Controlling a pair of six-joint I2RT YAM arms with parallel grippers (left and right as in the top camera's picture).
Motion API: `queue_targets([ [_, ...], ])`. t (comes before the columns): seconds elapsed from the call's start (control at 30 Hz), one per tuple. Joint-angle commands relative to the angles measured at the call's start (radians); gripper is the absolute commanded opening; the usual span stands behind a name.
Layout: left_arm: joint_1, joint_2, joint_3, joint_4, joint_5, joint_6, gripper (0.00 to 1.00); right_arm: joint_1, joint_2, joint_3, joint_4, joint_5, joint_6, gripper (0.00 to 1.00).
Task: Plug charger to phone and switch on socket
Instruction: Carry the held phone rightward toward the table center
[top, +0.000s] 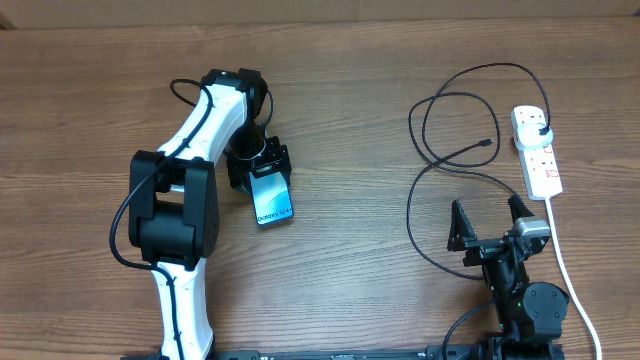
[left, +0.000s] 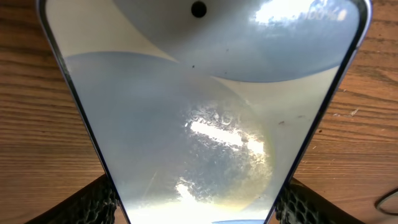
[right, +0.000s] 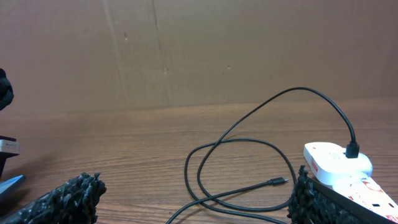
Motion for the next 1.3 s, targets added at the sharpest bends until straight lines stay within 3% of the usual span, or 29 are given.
queue_targets([
  [0.0, 0.004, 0.003, 0.029, -0.003, 0.029, 0.014, 0.69, 0.001, -0.012, -0.011, 0.004, 0.008, -0.003, 1.00],
  [0.63, 0.005, 0.003, 0.029, -0.029, 0.192, 0.049, 0.68, 0.001, -0.012, -0.011, 0.004, 0.008, -0.003, 1.00],
  [1.27, 0.005, 0.003, 0.029, -0.148, 0.571, 0.127, 0.68, 0.001, -0.012, -0.011, 0.004, 0.008, -0.003, 1.00],
])
